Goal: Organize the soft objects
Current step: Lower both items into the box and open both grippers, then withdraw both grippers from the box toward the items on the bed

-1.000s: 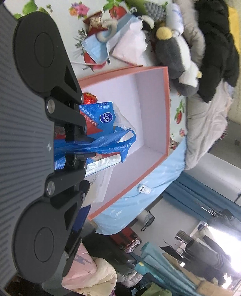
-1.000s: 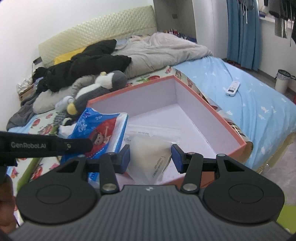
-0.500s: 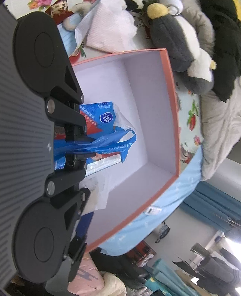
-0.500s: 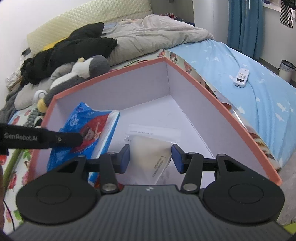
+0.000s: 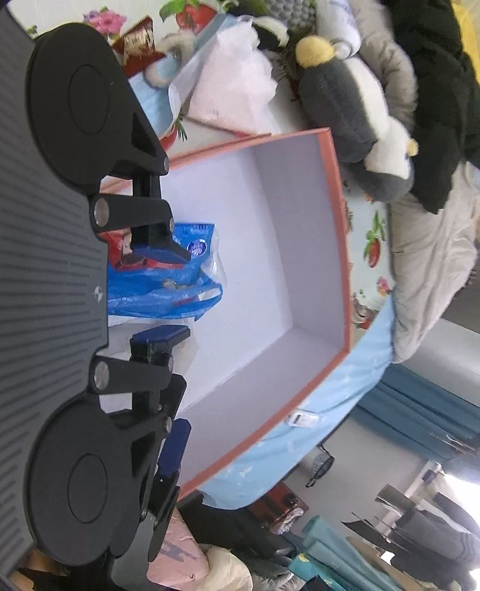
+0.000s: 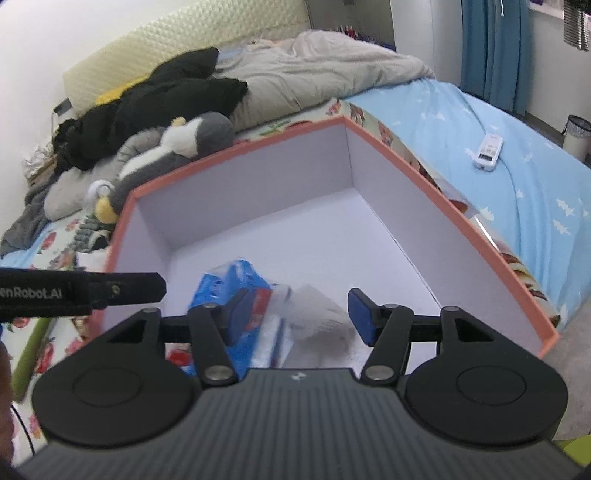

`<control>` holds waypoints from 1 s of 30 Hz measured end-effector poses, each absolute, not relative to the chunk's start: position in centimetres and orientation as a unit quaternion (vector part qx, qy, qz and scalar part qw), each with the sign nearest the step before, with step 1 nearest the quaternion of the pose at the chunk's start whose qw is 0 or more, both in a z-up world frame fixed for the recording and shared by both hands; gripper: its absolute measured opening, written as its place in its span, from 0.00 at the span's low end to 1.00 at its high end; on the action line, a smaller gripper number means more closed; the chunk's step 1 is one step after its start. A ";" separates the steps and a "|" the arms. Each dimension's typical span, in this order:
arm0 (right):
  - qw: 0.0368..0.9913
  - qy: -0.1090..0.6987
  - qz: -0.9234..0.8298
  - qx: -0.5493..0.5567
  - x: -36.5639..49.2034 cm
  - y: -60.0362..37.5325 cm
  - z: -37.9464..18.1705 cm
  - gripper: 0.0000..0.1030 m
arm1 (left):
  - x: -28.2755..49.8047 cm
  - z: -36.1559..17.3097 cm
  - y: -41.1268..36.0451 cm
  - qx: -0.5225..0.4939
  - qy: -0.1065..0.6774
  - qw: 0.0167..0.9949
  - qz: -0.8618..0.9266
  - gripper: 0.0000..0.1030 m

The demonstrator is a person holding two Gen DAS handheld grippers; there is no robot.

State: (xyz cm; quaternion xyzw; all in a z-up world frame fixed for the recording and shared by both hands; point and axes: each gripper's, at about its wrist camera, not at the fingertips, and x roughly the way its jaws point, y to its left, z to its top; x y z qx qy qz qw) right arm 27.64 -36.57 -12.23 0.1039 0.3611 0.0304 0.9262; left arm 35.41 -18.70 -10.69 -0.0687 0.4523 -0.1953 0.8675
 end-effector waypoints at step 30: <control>0.958 0.264 0.050 0.098 8.7 -30.7 -3.2 0.58 | 11.1 -1.4 -9.5 -0.076 0.362 0.908 -0.195 0.41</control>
